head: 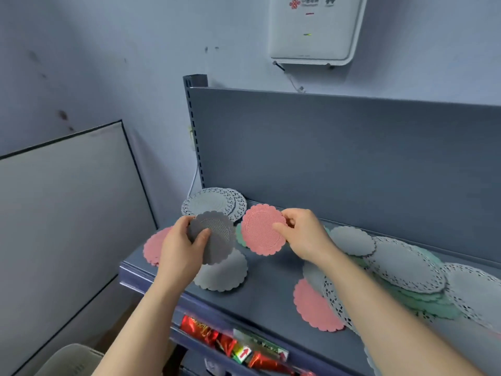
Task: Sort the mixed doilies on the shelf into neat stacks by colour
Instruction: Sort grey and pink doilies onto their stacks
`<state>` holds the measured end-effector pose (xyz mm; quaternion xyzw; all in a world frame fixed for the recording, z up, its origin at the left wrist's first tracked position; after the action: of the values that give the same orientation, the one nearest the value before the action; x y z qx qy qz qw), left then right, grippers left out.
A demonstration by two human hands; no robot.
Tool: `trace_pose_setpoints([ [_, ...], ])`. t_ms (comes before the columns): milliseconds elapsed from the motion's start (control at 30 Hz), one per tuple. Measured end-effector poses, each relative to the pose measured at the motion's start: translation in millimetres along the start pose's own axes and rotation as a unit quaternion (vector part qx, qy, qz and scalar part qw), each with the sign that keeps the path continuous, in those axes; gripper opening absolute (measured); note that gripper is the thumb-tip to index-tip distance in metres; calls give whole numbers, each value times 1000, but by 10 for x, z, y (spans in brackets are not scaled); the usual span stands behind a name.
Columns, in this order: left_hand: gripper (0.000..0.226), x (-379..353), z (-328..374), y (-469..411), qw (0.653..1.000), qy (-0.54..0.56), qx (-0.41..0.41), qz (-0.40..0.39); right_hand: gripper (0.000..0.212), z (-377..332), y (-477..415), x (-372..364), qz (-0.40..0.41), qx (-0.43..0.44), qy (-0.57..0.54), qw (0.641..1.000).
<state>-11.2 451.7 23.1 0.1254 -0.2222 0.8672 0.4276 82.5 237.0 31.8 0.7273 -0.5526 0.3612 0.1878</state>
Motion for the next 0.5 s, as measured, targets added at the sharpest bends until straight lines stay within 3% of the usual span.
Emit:
trace_pose_setpoints([
  [233, 21, 744, -454, -308, 999, -6, 20, 25, 10, -613, -293, -837, -40, -1, -34, 999],
  [400, 24, 1045, -715, -397, 998, -9, 49, 33, 29, -917, -467, -1267, -78, -14, -45, 996],
  [500, 23, 1106, -803, -404, 998, -6, 60, 25, 30, -995, -543, -1470, -93, -11, -4, 996],
])
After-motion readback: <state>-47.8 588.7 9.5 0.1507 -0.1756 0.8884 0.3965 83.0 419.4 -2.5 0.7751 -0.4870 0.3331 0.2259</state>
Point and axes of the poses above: each hand's wrist, its own y-axis away from the middle knuckle, its own x-axis out of the back of the hand, z = x × y, the point moved 3 cm from there along -y, towards the middle knuckle, and after that the axes turned 9 degrees about y, right-handed, at the moved point
